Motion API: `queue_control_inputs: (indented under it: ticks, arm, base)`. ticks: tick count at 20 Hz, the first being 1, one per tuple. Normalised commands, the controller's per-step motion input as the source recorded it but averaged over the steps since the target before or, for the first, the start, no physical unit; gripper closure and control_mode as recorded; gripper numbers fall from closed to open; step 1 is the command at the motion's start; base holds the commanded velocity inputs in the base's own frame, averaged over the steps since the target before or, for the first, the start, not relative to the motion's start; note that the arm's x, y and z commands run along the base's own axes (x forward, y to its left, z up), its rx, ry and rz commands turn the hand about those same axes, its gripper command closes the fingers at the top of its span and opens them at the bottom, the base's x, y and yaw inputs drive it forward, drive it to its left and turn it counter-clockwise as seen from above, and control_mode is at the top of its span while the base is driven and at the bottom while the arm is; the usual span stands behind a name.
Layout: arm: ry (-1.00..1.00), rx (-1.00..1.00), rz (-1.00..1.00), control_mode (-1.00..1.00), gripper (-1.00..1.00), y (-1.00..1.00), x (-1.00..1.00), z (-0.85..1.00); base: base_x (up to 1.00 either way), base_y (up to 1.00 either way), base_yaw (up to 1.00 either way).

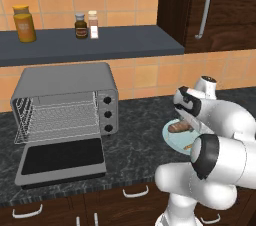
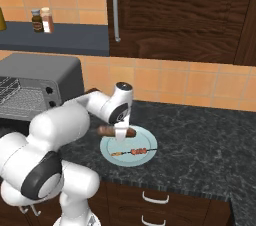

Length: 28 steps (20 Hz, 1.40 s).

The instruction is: Pick up the kebab skewer and baguette bread, and place them inside the toaster oven. Close the toaster oven door and start by setting the timer.

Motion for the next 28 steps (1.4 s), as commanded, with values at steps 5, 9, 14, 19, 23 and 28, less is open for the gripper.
queue_control_inputs:
  ticks: [5, 9, 14, 19, 23, 28]
  arm:
    - [-0.10, 0.01, -0.14, -1.00, 1.00, 0.19, -0.19, 0.69]
    - [-0.10, 0.01, -0.16, -1.00, 1.00, 0.31, -0.25, 0.72]
    - [-0.20, 0.00, -0.16, -1.00, 1.00, 0.54, -0.13, 0.61]
    - [-0.25, 0.00, -0.05, -1.00, 1.00, 0.79, -0.36, 0.54]
    - [-0.22, -0.01, -0.01, -1.00, 1.00, 1.00, -0.08, 0.46]
    - [-0.12, 0.00, -0.02, -1.00, 1.00, 1.00, 0.00, 0.49]
  base:
    - [0.00, 0.00, 0.00]
    - [0.00, 0.00, 0.00]
    - [0.00, 0.00, 0.00]
    - [0.00, 0.00, 0.00]
    - [0.00, 0.00, 0.00]
    - [0.00, 0.00, 0.00]
